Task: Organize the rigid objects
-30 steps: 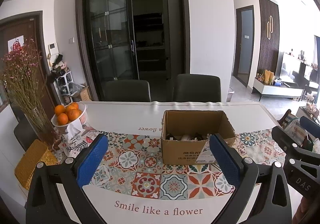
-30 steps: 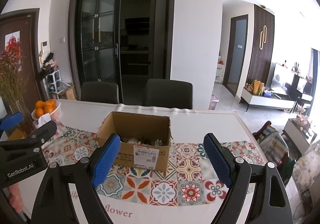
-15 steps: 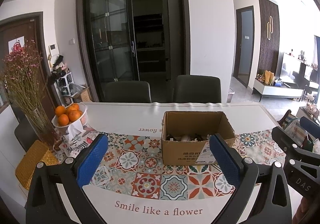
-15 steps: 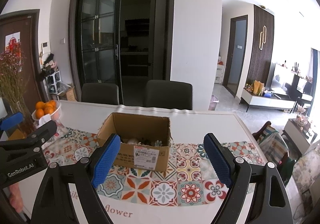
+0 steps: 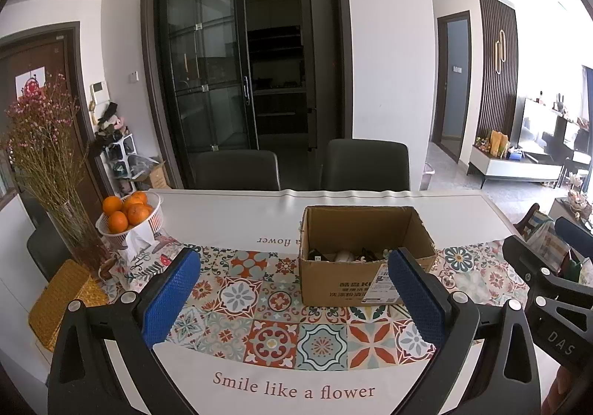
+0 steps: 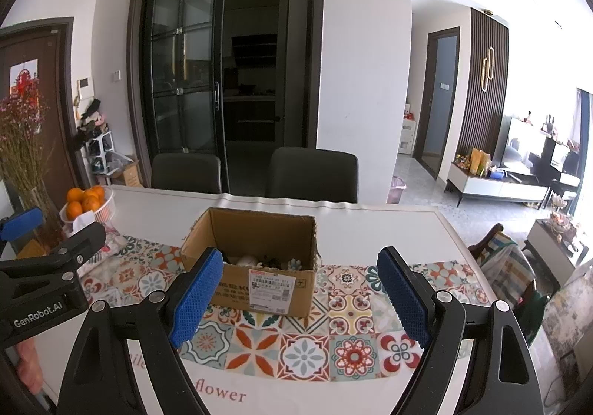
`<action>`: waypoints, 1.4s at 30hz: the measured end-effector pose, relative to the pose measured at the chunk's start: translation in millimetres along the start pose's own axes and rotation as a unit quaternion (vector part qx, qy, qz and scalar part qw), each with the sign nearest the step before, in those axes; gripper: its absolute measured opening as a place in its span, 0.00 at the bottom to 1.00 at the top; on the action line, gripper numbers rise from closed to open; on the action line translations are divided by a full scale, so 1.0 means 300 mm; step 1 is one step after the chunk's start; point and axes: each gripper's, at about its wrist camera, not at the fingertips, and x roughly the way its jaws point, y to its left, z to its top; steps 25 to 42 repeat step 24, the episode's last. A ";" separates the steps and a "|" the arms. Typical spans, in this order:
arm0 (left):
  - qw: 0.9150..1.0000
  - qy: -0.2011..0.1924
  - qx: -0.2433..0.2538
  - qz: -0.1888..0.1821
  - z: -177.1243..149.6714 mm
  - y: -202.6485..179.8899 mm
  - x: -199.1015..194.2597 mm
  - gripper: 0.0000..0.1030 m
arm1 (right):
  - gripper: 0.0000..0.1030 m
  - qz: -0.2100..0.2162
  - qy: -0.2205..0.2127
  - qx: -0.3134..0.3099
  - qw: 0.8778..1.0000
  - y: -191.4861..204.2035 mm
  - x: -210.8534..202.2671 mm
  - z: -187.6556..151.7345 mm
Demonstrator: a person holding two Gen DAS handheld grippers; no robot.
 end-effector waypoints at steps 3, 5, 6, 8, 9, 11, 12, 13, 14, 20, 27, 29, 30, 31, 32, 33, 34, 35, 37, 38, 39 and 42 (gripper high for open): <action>1.000 0.001 0.000 -0.001 0.002 0.000 0.001 1.00 | 0.83 0.000 0.000 -0.001 1.000 0.000 0.002 -0.001; 1.000 0.001 0.000 -0.001 0.001 0.000 0.000 1.00 | 0.83 0.000 0.001 0.000 1.000 0.001 0.002 -0.001; 1.000 0.000 0.000 -0.001 -0.001 0.000 0.000 1.00 | 0.83 0.000 0.000 0.000 1.000 -0.001 0.002 -0.002; 1.000 0.000 0.000 0.000 0.000 -0.001 0.000 1.00 | 0.83 0.000 0.001 -0.001 1.000 0.000 0.002 -0.002; 1.000 0.000 0.000 0.000 0.001 -0.001 0.000 1.00 | 0.83 0.000 0.001 0.000 1.000 0.000 0.002 -0.001; 1.000 0.000 0.000 -0.001 0.000 -0.001 0.000 1.00 | 0.83 0.001 0.001 -0.001 1.000 0.000 0.003 -0.002; 1.000 0.000 0.000 -0.001 -0.002 -0.001 0.000 1.00 | 0.83 0.001 0.001 0.000 1.000 0.002 0.002 -0.001; 1.000 0.000 -0.001 0.000 -0.003 -0.001 -0.001 1.00 | 0.83 0.001 0.001 0.000 1.000 0.000 0.003 -0.002; 1.000 0.000 0.000 0.000 -0.001 -0.002 0.000 1.00 | 0.83 0.000 0.001 0.000 1.000 0.000 0.003 -0.002; 1.000 0.000 0.000 -0.001 -0.004 -0.001 -0.001 1.00 | 0.83 0.001 0.001 0.000 1.000 0.002 0.002 -0.003; 1.000 0.001 0.000 -0.002 -0.007 -0.002 0.002 1.00 | 0.83 0.001 0.001 0.001 1.000 0.008 0.002 -0.004; 1.000 0.001 0.000 -0.002 -0.007 -0.002 0.002 1.00 | 0.83 0.001 0.001 0.001 1.000 0.008 0.002 -0.004; 1.000 0.001 0.000 -0.002 -0.007 -0.002 0.002 1.00 | 0.83 0.001 0.001 0.001 1.000 0.008 0.002 -0.004; 1.000 0.001 0.000 -0.002 -0.007 -0.002 0.002 1.00 | 0.83 0.001 0.001 0.001 1.000 0.008 0.002 -0.004; 1.000 0.001 0.000 -0.002 -0.007 -0.002 0.002 1.00 | 0.83 0.001 0.001 0.001 1.000 0.008 0.002 -0.004; 1.000 0.001 0.000 -0.002 -0.007 -0.002 0.002 1.00 | 0.83 0.001 0.001 0.001 1.000 0.008 0.002 -0.004; 1.000 0.001 0.000 -0.002 -0.007 -0.002 0.002 1.00 | 0.83 0.001 0.001 0.001 1.000 0.008 0.002 -0.004; 1.000 0.001 0.000 -0.002 -0.007 -0.002 0.002 1.00 | 0.83 0.001 0.001 0.001 1.000 0.008 0.002 -0.004; 1.000 0.001 0.000 -0.002 -0.007 -0.002 0.002 1.00 | 0.83 0.001 0.001 0.001 1.000 0.008 0.002 -0.004; 1.000 0.001 0.000 -0.002 -0.007 -0.002 0.002 1.00 | 0.83 0.001 0.001 0.001 1.000 0.008 0.002 -0.004; 1.000 0.001 0.000 -0.002 -0.007 -0.002 0.002 1.00 | 0.83 0.001 0.001 0.001 1.000 0.008 0.002 -0.004; 1.000 0.001 0.000 -0.002 -0.007 -0.002 0.002 1.00 | 0.83 0.001 0.001 0.001 1.000 0.008 0.002 -0.004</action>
